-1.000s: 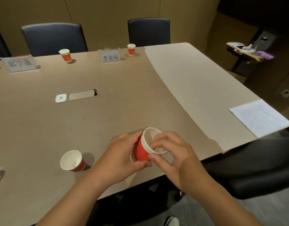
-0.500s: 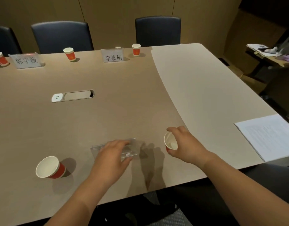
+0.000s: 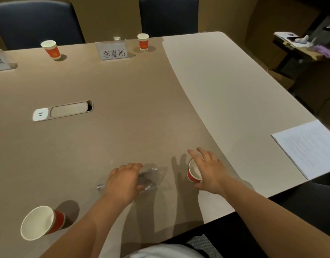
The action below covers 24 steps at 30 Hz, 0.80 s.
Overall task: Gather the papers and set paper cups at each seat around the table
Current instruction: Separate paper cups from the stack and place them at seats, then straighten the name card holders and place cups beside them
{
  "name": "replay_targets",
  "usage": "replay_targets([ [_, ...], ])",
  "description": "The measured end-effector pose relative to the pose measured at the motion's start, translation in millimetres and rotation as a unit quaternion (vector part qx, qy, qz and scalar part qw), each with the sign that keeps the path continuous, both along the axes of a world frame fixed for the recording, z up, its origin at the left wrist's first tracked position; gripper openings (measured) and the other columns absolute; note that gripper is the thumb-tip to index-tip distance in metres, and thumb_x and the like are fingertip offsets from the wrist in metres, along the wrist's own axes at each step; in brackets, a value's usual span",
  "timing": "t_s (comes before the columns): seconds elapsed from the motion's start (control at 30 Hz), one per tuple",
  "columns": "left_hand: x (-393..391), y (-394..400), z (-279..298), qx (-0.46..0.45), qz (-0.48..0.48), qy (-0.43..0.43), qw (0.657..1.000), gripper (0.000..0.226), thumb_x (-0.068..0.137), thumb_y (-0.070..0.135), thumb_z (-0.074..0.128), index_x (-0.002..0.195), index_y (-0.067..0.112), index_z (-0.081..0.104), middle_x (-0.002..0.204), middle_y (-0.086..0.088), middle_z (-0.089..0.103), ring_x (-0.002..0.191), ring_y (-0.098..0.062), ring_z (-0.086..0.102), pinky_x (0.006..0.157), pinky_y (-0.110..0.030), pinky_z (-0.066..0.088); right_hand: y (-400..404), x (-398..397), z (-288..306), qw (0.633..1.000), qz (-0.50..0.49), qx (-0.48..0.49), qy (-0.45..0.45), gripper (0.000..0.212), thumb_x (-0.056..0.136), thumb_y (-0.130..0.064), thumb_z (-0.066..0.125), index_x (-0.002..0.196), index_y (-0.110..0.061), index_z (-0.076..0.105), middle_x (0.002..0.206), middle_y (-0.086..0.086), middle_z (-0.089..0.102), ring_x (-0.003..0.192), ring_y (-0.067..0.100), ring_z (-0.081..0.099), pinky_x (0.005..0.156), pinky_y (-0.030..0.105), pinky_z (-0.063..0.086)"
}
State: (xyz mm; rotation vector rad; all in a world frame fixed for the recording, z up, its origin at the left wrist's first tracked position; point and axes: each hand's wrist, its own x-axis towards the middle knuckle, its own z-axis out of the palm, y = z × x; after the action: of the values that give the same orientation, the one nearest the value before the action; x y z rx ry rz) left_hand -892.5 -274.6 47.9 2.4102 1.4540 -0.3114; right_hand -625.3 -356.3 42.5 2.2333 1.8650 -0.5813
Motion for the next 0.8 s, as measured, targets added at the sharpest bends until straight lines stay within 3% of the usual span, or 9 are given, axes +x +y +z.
replay_targets([
  [0.07,-2,3,-7,-0.013,-0.007,0.021,1.0,0.067,0.084,0.043,0.067,0.144,0.032,0.038,0.142,0.006,0.053,0.128,-0.019,0.052,0.103,-0.034,0.04,1,2,7,0.998,0.064,-0.003,-0.022,0.095,0.077,-0.029,0.076,0.15,-0.038,0.016,0.161,0.003,0.015,0.144,0.031,0.024,0.11,0.046,0.037],
  [0.13,-4,4,-14,-0.03,-0.007,0.032,0.999,0.061,0.085,0.041,0.066,0.14,0.032,0.041,0.138,0.005,0.055,0.126,-0.02,0.053,0.1,-0.034,0.042,2,2,6,0.997,0.079,-0.02,-0.005,0.079,0.082,-0.019,0.07,0.147,-0.038,0.028,0.155,0.003,0.028,0.137,0.031,0.034,0.104,0.044,0.044],
  [0.23,-4,5,-18,-0.031,0.002,0.031,0.999,0.051,0.087,0.034,0.064,0.135,0.032,0.046,0.134,0.005,0.056,0.123,-0.021,0.054,0.096,-0.035,0.044,10,-1,2,1.0,0.007,0.002,0.02,0.068,0.084,-0.031,0.068,0.143,-0.033,0.035,0.14,0.004,0.043,0.124,0.028,0.047,0.091,0.042,0.052],
  [0.33,-2,6,-20,-0.027,0.005,0.031,0.999,0.048,0.088,0.031,0.063,0.133,0.032,0.046,0.132,0.005,0.057,0.122,-0.022,0.054,0.095,-0.035,0.043,16,-5,0,1.0,-0.022,0.003,0.007,0.078,0.08,-0.042,0.07,0.145,-0.028,0.029,0.138,0.006,0.043,0.124,0.03,0.048,0.091,0.043,0.052],
  [0.4,-3,5,-20,-0.024,0.008,0.03,0.999,0.047,0.089,0.031,0.063,0.133,0.033,0.046,0.131,0.005,0.057,0.122,-0.022,0.054,0.094,-0.036,0.043,15,-5,-2,1.0,-0.003,-0.006,-0.011,0.089,0.076,-0.038,0.075,0.147,-0.029,0.023,0.143,0.005,0.038,0.127,0.031,0.045,0.096,0.043,0.05],
  [0.5,-4,4,-22,-0.022,0.004,0.033,0.999,0.046,0.089,0.031,0.062,0.133,0.032,0.046,0.13,0.005,0.057,0.121,-0.022,0.054,0.094,-0.036,0.042,14,-5,-5,1.0,0.0,-0.024,-0.01,0.085,0.077,-0.025,0.076,0.146,-0.031,0.027,0.143,0.006,0.041,0.124,0.032,0.049,0.097,0.043,0.049],
  [0.6,-3,5,-22,-0.023,0.002,0.041,0.999,0.046,0.089,0.031,0.063,0.132,0.03,0.046,0.131,0.003,0.057,0.122,-0.023,0.053,0.095,-0.037,0.042,17,-6,-4,1.0,-0.015,-0.026,-0.006,0.083,0.077,-0.026,0.076,0.145,-0.03,0.028,0.14,0.007,0.043,0.122,0.033,0.052,0.096,0.042,0.051],
  [0.8,-8,-6,-5,0.017,-0.004,-0.008,1.0,0.084,0.083,0.045,0.069,0.151,0.027,0.023,0.152,0.004,0.039,0.142,-0.021,0.035,0.114,-0.037,0.027,11,-11,12,0.999,0.008,-0.014,-0.042,0.111,0.072,-0.048,0.079,0.153,-0.032,0.005,0.159,0.004,0.022,0.142,0.031,0.031,0.111,0.048,0.037],
])
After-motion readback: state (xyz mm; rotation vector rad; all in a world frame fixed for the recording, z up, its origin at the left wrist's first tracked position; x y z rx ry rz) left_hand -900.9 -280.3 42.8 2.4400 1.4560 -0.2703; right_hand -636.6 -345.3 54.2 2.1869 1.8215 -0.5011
